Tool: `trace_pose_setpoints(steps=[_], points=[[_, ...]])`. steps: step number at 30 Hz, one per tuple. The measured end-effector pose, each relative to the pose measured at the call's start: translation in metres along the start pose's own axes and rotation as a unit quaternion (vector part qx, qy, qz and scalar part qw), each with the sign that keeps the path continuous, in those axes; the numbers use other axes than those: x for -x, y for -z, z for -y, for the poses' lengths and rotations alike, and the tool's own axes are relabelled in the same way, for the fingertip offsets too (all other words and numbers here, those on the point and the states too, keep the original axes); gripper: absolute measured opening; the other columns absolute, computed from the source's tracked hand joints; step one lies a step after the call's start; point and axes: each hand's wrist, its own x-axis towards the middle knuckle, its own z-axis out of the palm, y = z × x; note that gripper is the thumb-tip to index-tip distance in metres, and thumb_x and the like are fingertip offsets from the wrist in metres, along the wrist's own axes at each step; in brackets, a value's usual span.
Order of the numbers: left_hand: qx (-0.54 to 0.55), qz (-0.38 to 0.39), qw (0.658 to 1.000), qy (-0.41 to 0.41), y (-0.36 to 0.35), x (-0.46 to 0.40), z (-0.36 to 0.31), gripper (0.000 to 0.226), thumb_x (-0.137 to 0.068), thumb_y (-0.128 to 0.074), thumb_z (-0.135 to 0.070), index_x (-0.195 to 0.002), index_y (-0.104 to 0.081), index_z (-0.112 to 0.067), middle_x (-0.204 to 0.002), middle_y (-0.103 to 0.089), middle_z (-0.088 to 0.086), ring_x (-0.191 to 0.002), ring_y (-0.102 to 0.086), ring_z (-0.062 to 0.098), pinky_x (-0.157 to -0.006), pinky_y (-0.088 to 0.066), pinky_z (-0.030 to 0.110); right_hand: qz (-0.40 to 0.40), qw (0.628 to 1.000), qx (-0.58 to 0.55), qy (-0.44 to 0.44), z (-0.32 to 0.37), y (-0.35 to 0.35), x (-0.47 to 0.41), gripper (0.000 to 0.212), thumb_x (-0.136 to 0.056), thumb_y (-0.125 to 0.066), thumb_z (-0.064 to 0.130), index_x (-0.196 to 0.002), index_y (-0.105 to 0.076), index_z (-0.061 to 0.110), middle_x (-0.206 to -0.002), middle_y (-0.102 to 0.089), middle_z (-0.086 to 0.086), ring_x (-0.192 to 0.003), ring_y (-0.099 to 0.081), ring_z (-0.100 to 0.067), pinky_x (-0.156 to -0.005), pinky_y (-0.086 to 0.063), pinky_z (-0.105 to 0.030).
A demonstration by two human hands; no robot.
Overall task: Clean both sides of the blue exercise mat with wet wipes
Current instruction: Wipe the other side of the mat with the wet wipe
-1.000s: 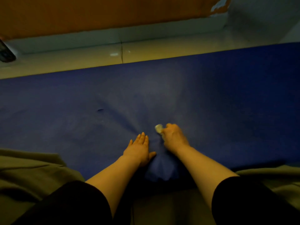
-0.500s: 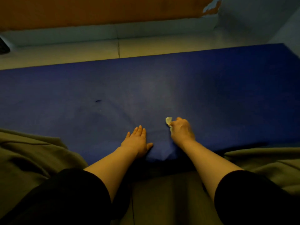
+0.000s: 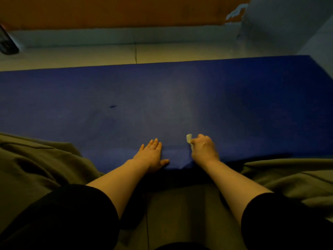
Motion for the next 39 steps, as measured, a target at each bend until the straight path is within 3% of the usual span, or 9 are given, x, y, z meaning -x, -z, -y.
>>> trace_pose_setpoints(steps=[5, 11, 15, 20, 25, 29, 32, 36, 39], points=[[0.021, -0.013, 1.000, -0.008, -0.003, 0.010, -0.002, 0.078, -0.099, -0.040, -0.049, -0.154, 0.002, -0.011, -0.162, 0.008, 0.009, -0.149, 0.006, 0.023, -0.119, 0.000, 0.045, 0.039, 0.985, -0.059, 0.158, 0.064, -0.007, 0.022, 0.034, -0.092, -0.050, 0.018, -0.125, -0.057, 0.014, -0.107, -0.054, -0.017, -0.100, -0.052, -0.034, -0.075, -0.035, -0.032], [0.006, -0.006, 1.000, -0.014, -0.004, 0.017, 0.002, 0.070, -0.103, -0.035, -0.041, -0.154, 0.001, -0.009, -0.162, 0.009, 0.009, -0.149, 0.005, 0.023, -0.120, 0.000, 0.045, -0.022, 0.999, -0.039, -0.006, 0.005, 0.000, 0.024, 0.027, -0.091, -0.048, 0.011, -0.113, -0.064, 0.008, -0.106, -0.055, -0.018, -0.097, -0.053, -0.035, -0.076, -0.042, -0.033], [0.016, -0.022, 0.999, -0.018, -0.005, 0.019, 0.003, 0.060, -0.105, -0.036, -0.026, -0.154, -0.006, -0.009, -0.162, 0.002, 0.010, -0.149, 0.001, 0.025, -0.120, -0.003, 0.046, -0.013, 0.995, -0.045, 0.087, 0.052, -0.003, 0.038, 0.046, -0.090, -0.046, 0.011, -0.136, -0.046, 0.015, -0.110, -0.054, -0.016, -0.101, -0.052, -0.034, -0.077, -0.040, -0.032], [0.015, -0.034, 0.999, -0.010, -0.007, 0.019, -0.007, 0.060, -0.104, -0.038, -0.024, -0.154, -0.009, -0.010, -0.162, -0.001, 0.009, -0.149, 0.000, 0.025, -0.120, -0.002, 0.049, -0.016, 0.987, -0.066, 0.145, 0.066, -0.017, 0.045, 0.028, -0.090, -0.049, 0.010, -0.116, -0.058, 0.010, -0.100, -0.054, -0.015, -0.094, -0.051, -0.034, -0.067, -0.032, -0.031], [-0.011, -0.032, 0.998, -0.054, -0.004, 0.014, -0.025, 0.057, -0.106, -0.034, -0.026, -0.154, -0.008, -0.011, -0.162, -0.001, 0.008, -0.149, 0.000, 0.024, -0.120, -0.001, 0.050, -0.074, 0.996, -0.040, -0.015, -0.001, -0.003, 0.044, 0.024, -0.088, -0.048, 0.009, -0.104, -0.065, 0.005, -0.103, -0.056, -0.016, -0.096, -0.052, -0.034, -0.076, -0.042, -0.034], [-0.016, -0.036, 0.998, -0.054, -0.004, 0.008, -0.038, 0.059, -0.106, -0.034, -0.027, -0.155, -0.006, -0.010, -0.162, 0.001, 0.008, -0.149, 0.001, 0.023, -0.120, -0.001, 0.048, -0.045, 0.994, -0.067, 0.075, 0.026, -0.005, 0.063, 0.037, -0.074, -0.061, 0.000, -0.110, -0.065, 0.007, -0.085, -0.058, -0.018, -0.077, -0.056, -0.039, -0.063, -0.045, -0.033], [-0.016, -0.040, 0.996, -0.075, -0.004, 0.002, -0.049, 0.060, -0.105, -0.036, -0.028, -0.155, -0.007, -0.010, -0.162, 0.001, 0.008, -0.149, 0.001, 0.023, -0.120, 0.000, 0.048, -0.034, 0.992, -0.083, 0.087, 0.018, -0.008, 0.066, 0.022, -0.076, -0.065, 0.001, -0.097, -0.068, 0.006, -0.079, -0.056, -0.019, -0.072, -0.053, -0.037, -0.058, -0.041, -0.035], [-0.028, -0.044, 0.993, -0.106, -0.006, -0.006, -0.063, 0.059, -0.105, -0.034, -0.025, -0.154, -0.006, -0.009, -0.162, 0.002, 0.008, -0.149, 0.001, 0.024, -0.120, -0.001, 0.048, -0.109, 0.992, -0.039, -0.052, -0.035, 0.003, 0.061, 0.014, -0.071, -0.058, 0.001, -0.079, -0.069, 0.003, -0.071, -0.056, -0.018, -0.062, -0.055, -0.039, -0.052, -0.044, -0.034], [-0.025, -0.053, 0.993, -0.105, -0.007, -0.010, -0.065, 0.059, -0.105, -0.032, -0.025, -0.154, -0.005, -0.008, -0.162, 0.002, 0.009, -0.149, 0.001, 0.023, -0.119, -0.001, 0.047, -0.108, 0.987, -0.041, -0.109, -0.041, 0.002, 0.059, 0.027, -0.069, -0.057, -0.003, -0.093, -0.069, 0.000, -0.073, -0.057, -0.020, -0.065, -0.055, -0.040, -0.054, -0.042, -0.034]])
